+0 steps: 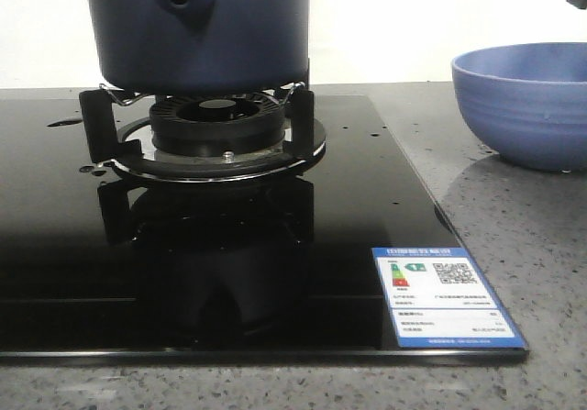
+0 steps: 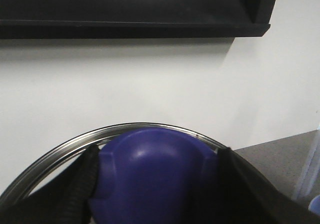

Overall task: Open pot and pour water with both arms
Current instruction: 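Lower the bowl back onto the counter with the right gripper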

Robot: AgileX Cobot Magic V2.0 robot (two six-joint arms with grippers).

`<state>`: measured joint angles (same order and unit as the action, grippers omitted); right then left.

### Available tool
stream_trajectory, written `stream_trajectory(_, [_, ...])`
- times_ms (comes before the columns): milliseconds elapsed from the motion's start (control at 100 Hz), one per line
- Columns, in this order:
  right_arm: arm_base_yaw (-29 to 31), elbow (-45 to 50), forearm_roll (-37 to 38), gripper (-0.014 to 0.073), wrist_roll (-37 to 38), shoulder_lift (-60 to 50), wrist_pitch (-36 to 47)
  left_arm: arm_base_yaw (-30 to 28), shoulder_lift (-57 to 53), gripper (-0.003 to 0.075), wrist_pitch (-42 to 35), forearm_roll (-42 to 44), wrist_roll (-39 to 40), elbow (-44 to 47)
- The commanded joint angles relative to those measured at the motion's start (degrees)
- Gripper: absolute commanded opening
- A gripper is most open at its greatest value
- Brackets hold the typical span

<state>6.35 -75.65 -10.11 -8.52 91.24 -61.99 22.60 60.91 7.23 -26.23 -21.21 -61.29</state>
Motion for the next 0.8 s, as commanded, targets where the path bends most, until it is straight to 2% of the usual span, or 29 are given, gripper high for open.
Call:
stream_trajectory(0, [0.29, -1.35, -0.11, -0.0041, -0.27, -2.12, 1.52, 0.53, -1.38, 0.0326, -6.45, -0.75, 0.11, -2.07])
stream_trajectory(120, [0.29, -1.35, -0.11, -0.0039, -0.27, -2.12, 1.52, 0.53, -1.38, 0.0326, -6.45, -0.75, 0.11, -2.07])
stream_trajectory(190, [0.29, -1.35, -0.11, 0.0003, -0.63, -2.12, 1.03, 0.53, -1.38, 0.0326, -6.45, -0.75, 0.11, -2.07])
stream_trajectory(240, [0.29, -1.35, -0.11, 0.0067, -0.78, -2.12, 0.65, 0.53, -1.38, 0.0326, -6.45, -0.75, 0.11, -2.07])
stream_trajectory(360, [0.29, -1.35, -0.21, 0.0284, -0.78, -2.12, 0.18, 0.53, -1.38, 0.0326, -6.45, -0.75, 0.11, -2.07])
stream_trajectory(500, [0.29, -3.42, -0.11, 0.0463, -0.78, -3.08, -2.19, 0.92, -1.38, 0.0326, -5.82, -1.1, 0.11, -2.07])
stream_trajectory(790, [0.29, -11.21, -1.53, 0.0482, -0.78, -11.84, -4.51, 6.11, 0.59, 0.0326, -7.23, -1.12, 0.11, -2.07])
